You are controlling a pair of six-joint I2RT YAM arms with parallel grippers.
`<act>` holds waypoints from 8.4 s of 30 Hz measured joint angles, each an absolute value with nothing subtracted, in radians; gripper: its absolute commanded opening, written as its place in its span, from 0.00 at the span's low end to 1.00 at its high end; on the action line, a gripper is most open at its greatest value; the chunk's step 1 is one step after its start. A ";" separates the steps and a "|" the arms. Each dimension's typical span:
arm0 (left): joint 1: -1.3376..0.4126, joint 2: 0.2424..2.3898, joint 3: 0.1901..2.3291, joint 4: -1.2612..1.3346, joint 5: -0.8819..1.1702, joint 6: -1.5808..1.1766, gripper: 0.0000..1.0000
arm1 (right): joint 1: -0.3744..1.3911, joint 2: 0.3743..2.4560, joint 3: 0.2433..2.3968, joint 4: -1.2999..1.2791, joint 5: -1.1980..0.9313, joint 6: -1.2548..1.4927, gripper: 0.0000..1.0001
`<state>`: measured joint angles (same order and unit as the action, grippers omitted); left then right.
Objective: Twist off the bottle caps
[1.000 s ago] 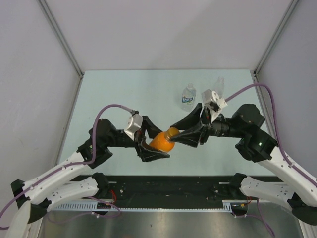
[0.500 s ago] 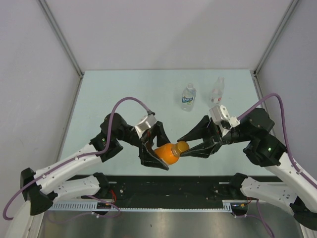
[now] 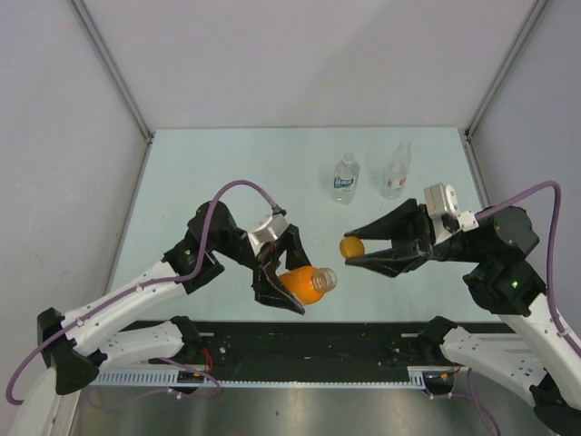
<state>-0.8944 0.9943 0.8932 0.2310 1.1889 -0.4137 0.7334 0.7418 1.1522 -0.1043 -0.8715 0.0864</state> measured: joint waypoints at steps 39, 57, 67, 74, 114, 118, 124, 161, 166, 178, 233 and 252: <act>-0.850 0.595 0.748 -0.175 0.096 -0.155 0.00 | 0.715 1.591 0.616 0.306 0.467 0.378 0.00; -0.850 0.605 0.731 -0.175 0.096 -0.148 0.00 | 0.698 1.687 0.698 0.313 0.461 0.452 0.76; -0.850 0.627 0.727 -0.174 0.076 -0.148 0.00 | 0.813 1.398 0.708 0.072 0.485 0.479 0.77; -0.850 0.711 0.747 -0.170 0.062 -0.140 0.00 | 0.947 1.037 0.982 -0.102 0.467 0.467 0.80; -0.802 0.886 0.778 0.229 0.841 -0.263 0.00 | 0.957 0.846 1.011 -0.104 -0.222 0.527 0.69; -0.801 0.885 0.778 0.219 0.828 -0.262 0.01 | 0.974 0.845 1.012 -0.100 -0.210 0.519 0.56; -0.800 0.883 0.778 0.199 0.802 -0.261 0.21 | 0.982 0.847 1.012 -0.096 -0.210 0.515 0.30; -0.800 0.433 0.715 -0.438 -0.244 -0.177 0.99 | 0.820 1.566 1.285 -0.022 0.374 0.247 0.00; -0.800 0.355 0.672 -0.426 -0.295 -0.192 0.99 | 0.766 1.741 1.331 0.022 0.399 0.242 0.00; -0.800 0.363 0.649 -0.431 -0.310 -0.191 0.99 | 0.737 1.983 1.518 0.079 0.397 0.249 0.00; -0.800 0.419 0.615 -0.429 -0.300 -0.192 1.00 | 0.745 2.162 1.576 0.079 0.403 0.303 0.78; -0.800 0.419 0.615 -0.429 -0.284 -0.194 1.00 | 0.786 2.006 1.494 0.034 0.414 0.292 0.79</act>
<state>-0.7998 0.4187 0.6147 -0.4290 -0.2840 -0.1940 0.7864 2.0056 1.4940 0.0341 0.4141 0.2920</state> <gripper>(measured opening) 0.996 0.792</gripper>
